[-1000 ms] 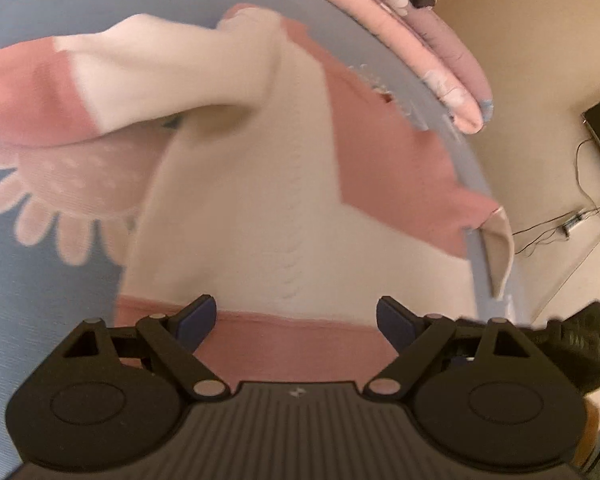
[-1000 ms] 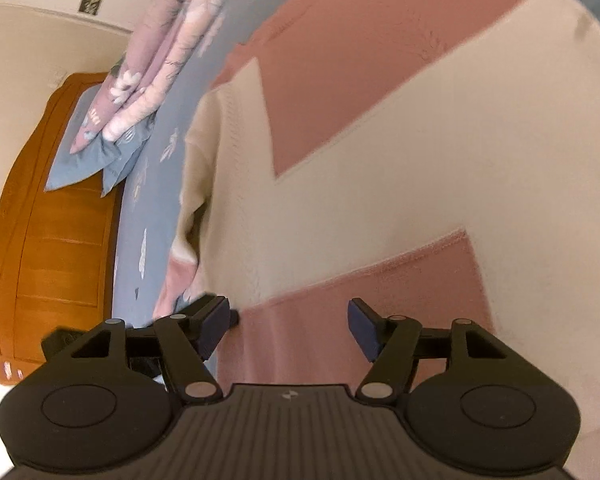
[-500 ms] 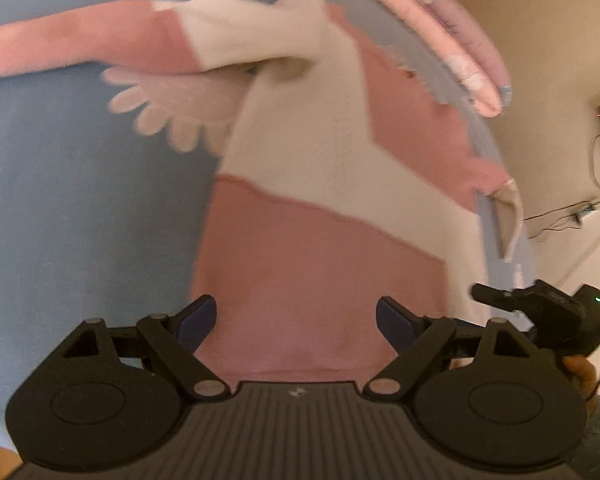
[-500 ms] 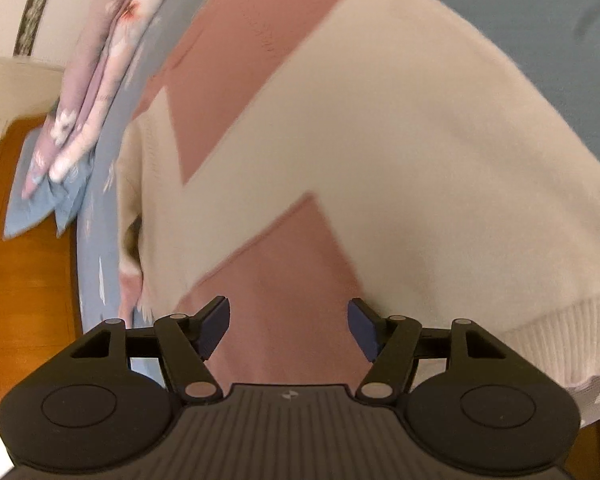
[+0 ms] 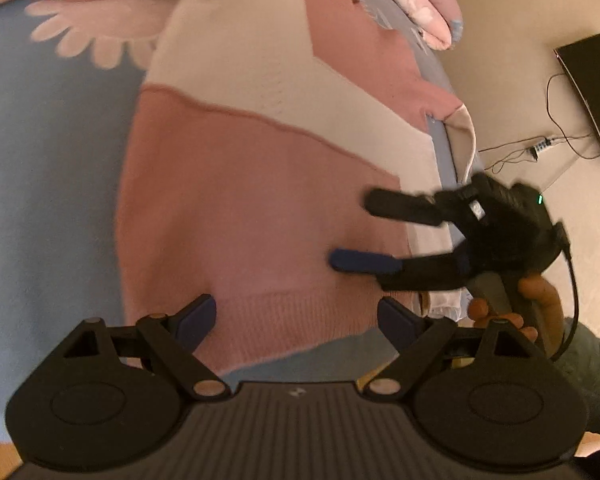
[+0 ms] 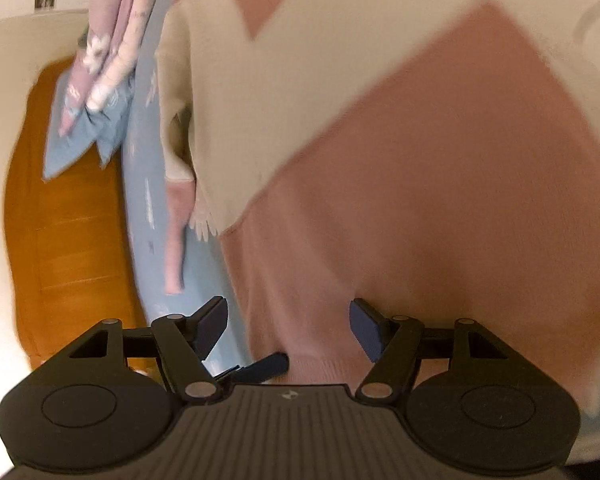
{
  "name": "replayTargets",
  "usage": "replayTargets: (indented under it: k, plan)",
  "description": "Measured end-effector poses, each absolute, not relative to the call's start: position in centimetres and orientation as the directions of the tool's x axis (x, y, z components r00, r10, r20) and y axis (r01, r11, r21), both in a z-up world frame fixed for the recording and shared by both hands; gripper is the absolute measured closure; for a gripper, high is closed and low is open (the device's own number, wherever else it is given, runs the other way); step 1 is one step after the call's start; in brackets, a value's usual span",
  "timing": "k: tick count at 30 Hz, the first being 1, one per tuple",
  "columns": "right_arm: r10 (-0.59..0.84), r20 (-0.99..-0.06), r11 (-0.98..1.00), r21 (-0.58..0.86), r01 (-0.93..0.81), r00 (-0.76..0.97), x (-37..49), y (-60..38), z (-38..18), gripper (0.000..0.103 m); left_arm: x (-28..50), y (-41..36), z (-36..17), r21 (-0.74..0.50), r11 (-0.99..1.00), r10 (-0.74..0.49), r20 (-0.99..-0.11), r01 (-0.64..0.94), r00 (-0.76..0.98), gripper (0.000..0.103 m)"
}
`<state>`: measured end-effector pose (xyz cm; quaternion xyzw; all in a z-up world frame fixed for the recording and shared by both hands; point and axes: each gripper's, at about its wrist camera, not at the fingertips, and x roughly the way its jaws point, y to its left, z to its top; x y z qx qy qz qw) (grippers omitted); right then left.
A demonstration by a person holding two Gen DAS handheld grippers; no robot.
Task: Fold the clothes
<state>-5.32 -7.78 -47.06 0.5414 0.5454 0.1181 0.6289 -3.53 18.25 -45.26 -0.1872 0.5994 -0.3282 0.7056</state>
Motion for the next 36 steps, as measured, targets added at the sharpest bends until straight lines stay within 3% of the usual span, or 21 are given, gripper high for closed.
replayTargets:
  k: [10,15,24,27,31,36]
  plan:
    - [0.695,-0.605,0.382,0.769,0.513,0.389,-7.4,-10.9,-46.5,0.031,-2.8,17.5,-43.7,-0.605,0.75,-0.64,-0.766,0.267,0.062,0.016]
    - [0.63,-0.65,0.466,0.754,0.463,0.425,-6.1,-11.3,-43.1,0.029,0.0,16.6,-40.3,-0.602,0.697,-0.686,-0.717,0.389,0.12,0.015]
    - [0.247,-0.663,0.635,0.662,0.399,0.707,-1.0,-17.8,-38.3,0.025,8.7,7.6,-40.2,-0.446,0.663,-0.665,-0.72,0.602,0.199,0.015]
    - [0.149,-0.646,0.67,0.622,0.404,0.748,2.1,-19.7,-39.7,0.025,10.5,4.4,-41.0,-0.375,0.713,-0.611,-0.746,0.593,0.263,0.016]
    - [0.081,-0.628,0.719,0.575,0.391,0.774,5.4,-21.6,-41.4,0.025,12.5,1.6,-41.9,-0.378,0.746,-0.601,-0.737,0.548,0.308,0.016]
    - [0.096,-0.638,0.739,0.56,0.374,0.764,7.7,-23.8,-43.0,0.025,13.8,-0.3,-43.2,-0.373,0.784,-0.564,-0.762,0.497,0.319,0.016]
